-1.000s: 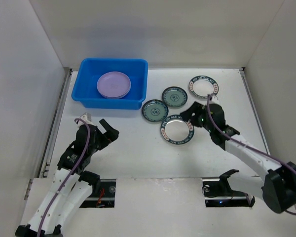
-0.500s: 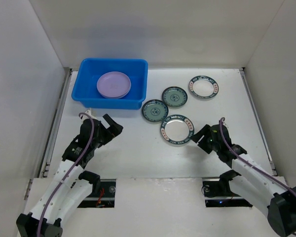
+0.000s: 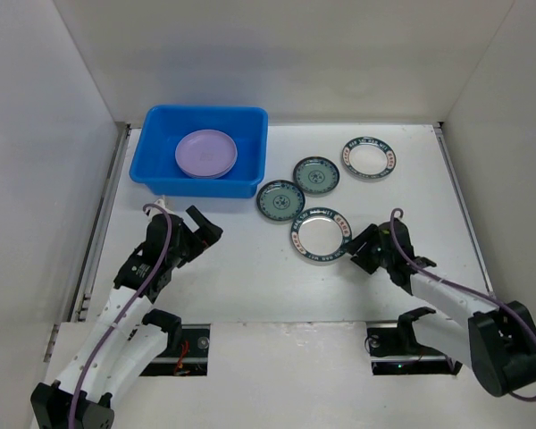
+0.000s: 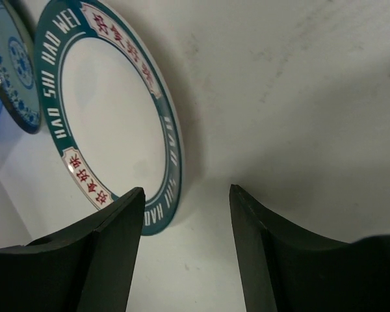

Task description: Place the plates into the plastic bin on the countertop

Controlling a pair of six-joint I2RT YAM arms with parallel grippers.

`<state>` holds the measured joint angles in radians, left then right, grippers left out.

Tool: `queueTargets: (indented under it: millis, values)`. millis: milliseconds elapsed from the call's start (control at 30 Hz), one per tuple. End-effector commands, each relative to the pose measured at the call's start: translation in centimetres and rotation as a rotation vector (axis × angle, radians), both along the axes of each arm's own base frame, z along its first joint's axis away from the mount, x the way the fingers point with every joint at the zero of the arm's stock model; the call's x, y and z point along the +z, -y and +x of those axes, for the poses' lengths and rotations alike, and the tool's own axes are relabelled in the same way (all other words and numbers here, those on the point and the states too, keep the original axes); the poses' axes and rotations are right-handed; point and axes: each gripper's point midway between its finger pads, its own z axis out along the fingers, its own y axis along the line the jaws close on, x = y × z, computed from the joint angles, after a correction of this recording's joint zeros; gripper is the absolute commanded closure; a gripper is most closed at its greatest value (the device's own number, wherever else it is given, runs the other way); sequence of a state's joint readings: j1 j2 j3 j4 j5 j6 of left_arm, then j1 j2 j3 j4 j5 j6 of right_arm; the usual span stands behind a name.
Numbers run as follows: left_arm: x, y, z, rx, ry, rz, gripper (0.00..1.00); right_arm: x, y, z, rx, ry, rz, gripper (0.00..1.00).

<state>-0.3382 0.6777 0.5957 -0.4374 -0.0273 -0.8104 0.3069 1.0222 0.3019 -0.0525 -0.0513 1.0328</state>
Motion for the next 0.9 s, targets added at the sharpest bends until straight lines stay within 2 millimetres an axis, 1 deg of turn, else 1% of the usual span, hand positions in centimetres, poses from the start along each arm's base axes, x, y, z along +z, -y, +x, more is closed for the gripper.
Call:
queueTargets:
  millis: [0,133,200,300,400,467,533,600,700,767,867]
  values:
    - [1.0,0.0,0.5,0.024,0.024,-0.029,0.00,0.4,-0.8,1.7,0.015,0.042,0.040,0.40]
    - [1.1,-0.2,0.3,0.030,0.024,-0.027,0.00,0.1,-1.1,2.5,0.023,0.039,0.040,0.50]
    - [1.1,-0.4,0.3,0.034,0.023,-0.027,0.00,0.1,-1.1,2.8,0.025,0.042,0.033,0.58]
    - [1.1,-0.5,0.2,0.039,0.020,-0.025,0.00,0.2,-0.7,3.2,0.030,0.052,0.013,0.73]
    - [1.0,-0.5,0.2,0.040,0.017,-0.024,0.00,0.3,-0.5,3.6,0.035,0.058,0.002,0.85]
    - [1.0,-0.5,0.4,0.041,0.017,-0.024,0.00,0.5,-0.5,4.0,0.043,0.067,-0.009,0.92]
    - [0.9,-0.5,0.4,0.041,0.015,-0.024,0.00,0.8,-0.5,4.2,0.055,0.074,-0.017,0.96]
    - [0.8,-0.5,0.4,0.041,0.013,-0.023,0.00,1.7,-0.5,4.3,0.061,0.091,-0.018,0.97]
    - [0.8,-0.6,0.5,0.044,0.012,-0.023,0.00,3.5,-0.3,3.9,0.068,0.105,-0.031,0.98]
    - [0.8,-0.6,0.5,0.044,0.012,-0.024,0.00,5.3,0.0,3.3,0.080,0.113,-0.052,0.98]
    - [0.5,-0.8,0.6,0.048,0.006,-0.022,0.00,8.9,0.9,2.7,0.083,0.152,-0.111,0.99]
